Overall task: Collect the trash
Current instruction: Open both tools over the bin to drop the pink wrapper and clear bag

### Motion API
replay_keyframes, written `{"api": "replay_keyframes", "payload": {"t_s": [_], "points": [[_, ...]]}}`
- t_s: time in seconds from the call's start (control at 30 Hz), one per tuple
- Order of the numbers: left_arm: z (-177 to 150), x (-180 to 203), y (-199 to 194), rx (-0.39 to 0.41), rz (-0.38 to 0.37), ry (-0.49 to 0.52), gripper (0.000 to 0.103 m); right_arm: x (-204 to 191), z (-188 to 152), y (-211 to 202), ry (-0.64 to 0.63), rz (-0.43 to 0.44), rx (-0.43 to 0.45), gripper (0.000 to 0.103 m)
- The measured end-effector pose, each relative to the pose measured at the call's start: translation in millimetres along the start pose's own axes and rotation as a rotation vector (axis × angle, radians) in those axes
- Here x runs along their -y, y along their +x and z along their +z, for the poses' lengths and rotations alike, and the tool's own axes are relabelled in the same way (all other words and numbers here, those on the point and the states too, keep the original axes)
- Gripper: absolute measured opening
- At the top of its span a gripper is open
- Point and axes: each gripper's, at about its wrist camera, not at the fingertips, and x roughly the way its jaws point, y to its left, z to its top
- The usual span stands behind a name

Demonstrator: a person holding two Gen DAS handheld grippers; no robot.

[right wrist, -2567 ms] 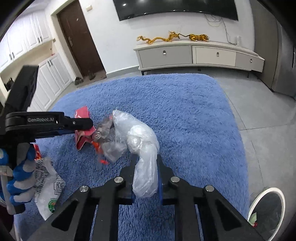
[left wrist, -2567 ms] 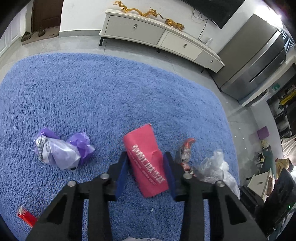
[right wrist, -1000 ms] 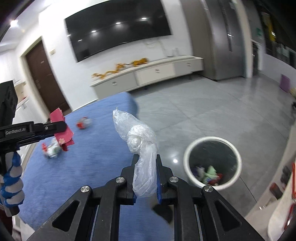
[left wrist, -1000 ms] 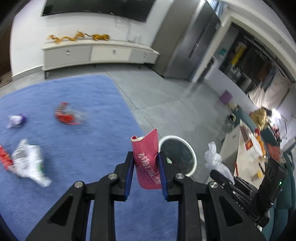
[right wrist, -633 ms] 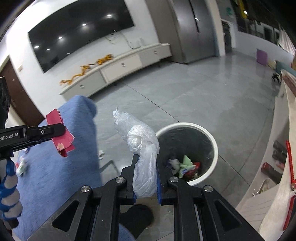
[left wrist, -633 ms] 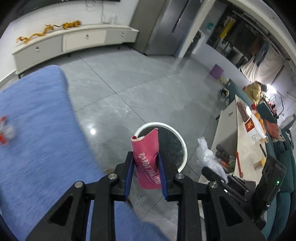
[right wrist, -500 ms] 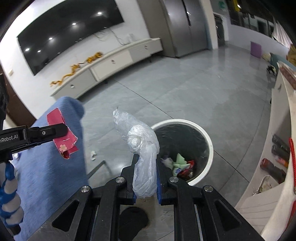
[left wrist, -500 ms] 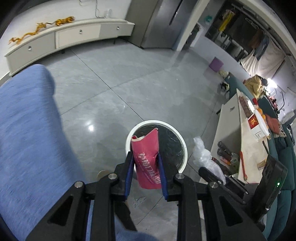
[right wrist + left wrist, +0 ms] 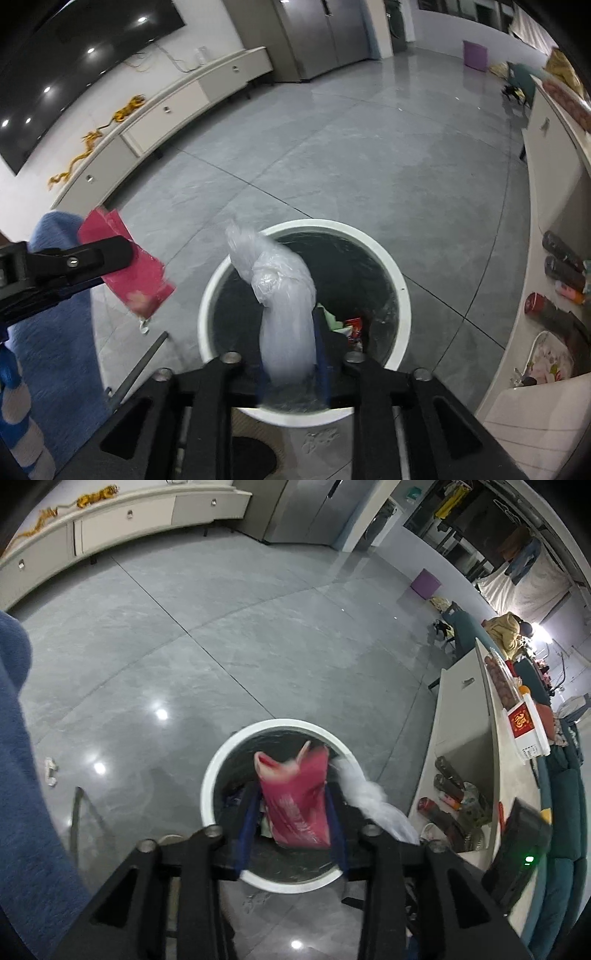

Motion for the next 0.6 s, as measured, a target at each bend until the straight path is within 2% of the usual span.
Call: {"api": "replay_keyframes", "payload": {"t_s": [0.03, 0.07, 0.2, 0.3, 0.43, 0.6], "points": [[2, 1, 4, -0.002, -0.008, -0.003, 0.048, 5, 1, 4, 0.010, -0.020, -0.006, 0.044], [3, 2, 6, -0.002, -0.011, -0.002, 0.054, 7, 1, 7, 0.015, -0.031, -0.009, 0.047], [4, 6, 8, 0.001, -0.023, 0.006, 0.054, 15, 1, 9, 0.031, -0.043, -0.018, 0.048], [-3, 9, -7, 0.044, -0.009, 0.034, 0.054, 10, -3, 1, 0.009, -0.045, 0.000, 0.048], [-18, 15, -37, 0.113, 0.002, 0.060, 0.054, -3, -10, -24, -0.034, -0.054, 0.052, 0.048], [-41, 17, -92, 0.213, 0.022, 0.094, 0.054, -21, -18, -65, -0.091, -0.057, 0.135, 0.047]]}}
